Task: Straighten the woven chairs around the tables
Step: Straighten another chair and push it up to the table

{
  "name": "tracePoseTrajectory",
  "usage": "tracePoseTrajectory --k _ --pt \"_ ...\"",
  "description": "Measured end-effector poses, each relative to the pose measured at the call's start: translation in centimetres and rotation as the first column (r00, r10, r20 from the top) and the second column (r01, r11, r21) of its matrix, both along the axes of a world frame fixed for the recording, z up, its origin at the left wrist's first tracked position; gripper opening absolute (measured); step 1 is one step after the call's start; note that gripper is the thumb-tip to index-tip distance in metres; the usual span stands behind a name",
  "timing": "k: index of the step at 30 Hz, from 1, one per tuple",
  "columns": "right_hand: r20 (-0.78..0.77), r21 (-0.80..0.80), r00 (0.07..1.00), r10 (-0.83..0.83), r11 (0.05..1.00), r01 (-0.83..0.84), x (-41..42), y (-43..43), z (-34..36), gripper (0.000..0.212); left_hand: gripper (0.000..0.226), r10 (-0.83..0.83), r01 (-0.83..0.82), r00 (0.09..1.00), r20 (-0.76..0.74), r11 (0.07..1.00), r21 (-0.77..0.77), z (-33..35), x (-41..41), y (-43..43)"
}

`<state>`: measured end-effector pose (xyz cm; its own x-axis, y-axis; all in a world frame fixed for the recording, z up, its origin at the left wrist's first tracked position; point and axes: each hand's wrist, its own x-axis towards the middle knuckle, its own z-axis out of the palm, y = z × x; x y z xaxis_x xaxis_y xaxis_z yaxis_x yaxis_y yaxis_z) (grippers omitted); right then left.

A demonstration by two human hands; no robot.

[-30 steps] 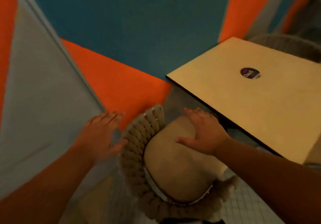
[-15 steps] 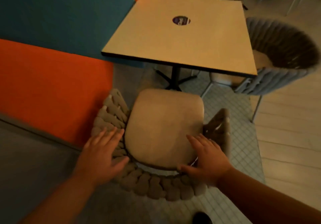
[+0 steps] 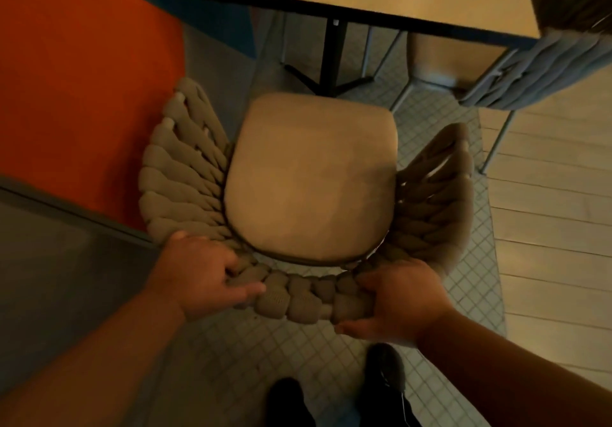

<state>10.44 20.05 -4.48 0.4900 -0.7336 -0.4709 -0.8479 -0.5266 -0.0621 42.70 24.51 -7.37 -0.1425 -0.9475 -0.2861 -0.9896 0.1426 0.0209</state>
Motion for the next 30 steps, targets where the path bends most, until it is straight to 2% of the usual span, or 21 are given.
tracePoseTrajectory --k 2,8,15,19,22,30 --pt "-0.015 -0.010 1.000 0.001 1.000 -0.002 0.1 0.0 -0.1 0.090 0.090 -0.049 0.049 0.998 -0.033 0.999 -0.009 0.1 -0.4 0.4" --pt "-0.002 -0.050 1.000 -0.019 0.999 0.019 0.1 -1.2 -0.3 0.091 0.083 -0.044 0.033 0.996 -0.074 0.989 -0.143 -0.6 -0.7 -1.1" --pt "0.021 -0.093 1.000 0.007 0.996 -0.005 0.1 -6.6 -0.2 0.087 0.100 0.051 -0.051 0.999 0.005 0.999 0.001 0.6 -1.5 -6.0" --pt "0.047 -0.092 0.999 0.016 0.996 -0.012 -0.2 -9.9 -0.7 0.088 0.095 0.051 -0.053 0.998 -0.031 0.997 -0.058 0.1 -1.6 -8.2" --pt "0.069 -0.117 0.997 0.016 0.993 -0.008 0.8 -11.8 -1.1 0.087 0.097 0.069 -0.070 0.997 -0.024 0.997 -0.029 0.3 -0.5 -10.4" --pt "0.032 -0.125 0.999 -0.001 0.992 0.005 1.8 -12.4 -1.4 0.091 0.092 -0.018 0.019 1.000 0.005 0.990 -0.139 -0.6 1.2 -10.9"
